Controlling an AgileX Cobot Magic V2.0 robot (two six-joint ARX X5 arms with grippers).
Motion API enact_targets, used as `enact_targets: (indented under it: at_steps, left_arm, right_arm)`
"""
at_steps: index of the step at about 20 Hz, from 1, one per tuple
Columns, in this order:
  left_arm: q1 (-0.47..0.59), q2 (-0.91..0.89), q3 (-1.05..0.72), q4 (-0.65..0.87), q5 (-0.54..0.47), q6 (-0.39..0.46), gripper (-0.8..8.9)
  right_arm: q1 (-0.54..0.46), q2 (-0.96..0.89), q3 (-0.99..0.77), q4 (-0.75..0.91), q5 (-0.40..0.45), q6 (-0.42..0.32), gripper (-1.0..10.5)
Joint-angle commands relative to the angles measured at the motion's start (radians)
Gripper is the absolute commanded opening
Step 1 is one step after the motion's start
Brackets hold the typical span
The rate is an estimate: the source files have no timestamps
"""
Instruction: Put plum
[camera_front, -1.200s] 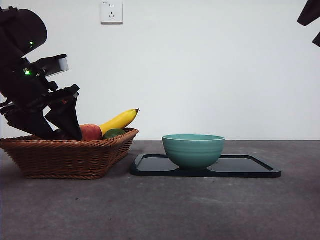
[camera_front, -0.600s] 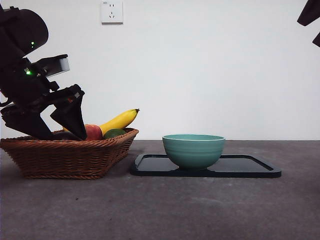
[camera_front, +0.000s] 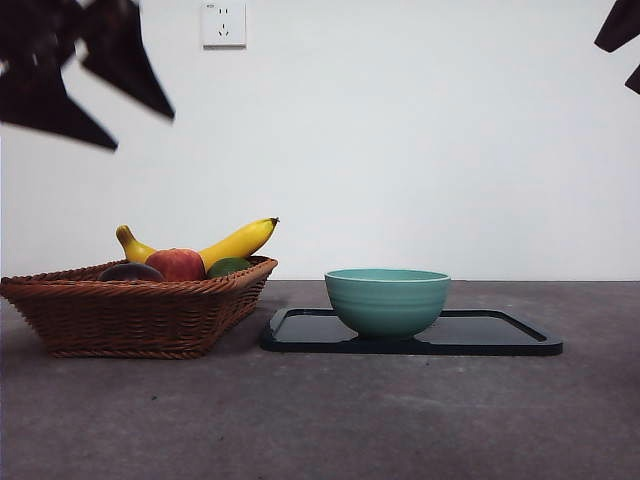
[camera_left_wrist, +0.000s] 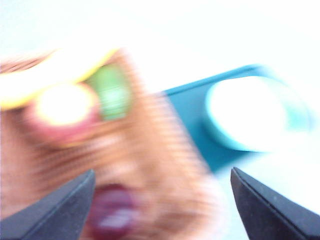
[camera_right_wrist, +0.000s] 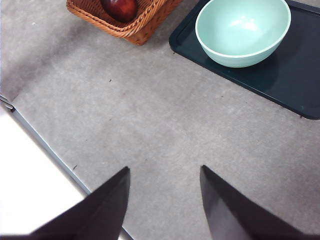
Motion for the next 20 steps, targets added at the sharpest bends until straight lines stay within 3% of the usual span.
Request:
enact_targets:
  at_steps: [1, 6, 9, 12, 20]
  left_arm:
    - [-0.003, -0.069, 0.019, -0.068, 0.091, -0.005, 4.34]
    - [-0.003, -0.222, 0.019, -0.299, 0.175, -0.002, 4.33]
    - [-0.003, -0.287, 0.019, -0.451, 0.276, 0.009, 4.33]
    - [-0.003, -0.325, 0.019, -0.574, 0.303, 0.078, 4.32]
    - [-0.003, -0.333, 0.019, -0.602, 0.303, 0.082, 4.32]
  right_arm:
    - [0.006, 0.004, 0.008, 0.010, 0.000, 0.010, 2.2]
    - [0.006, 0.004, 0.008, 0.011, 0.000, 0.010, 2.2]
    - [0.006, 0.004, 0.008, 0.011, 0.000, 0.010, 2.2]
    - [0.006, 0.004, 0.008, 0.011, 0.000, 0.010, 2.2]
    - [0.006, 0.004, 0.008, 0.008, 0.000, 0.013, 2.2]
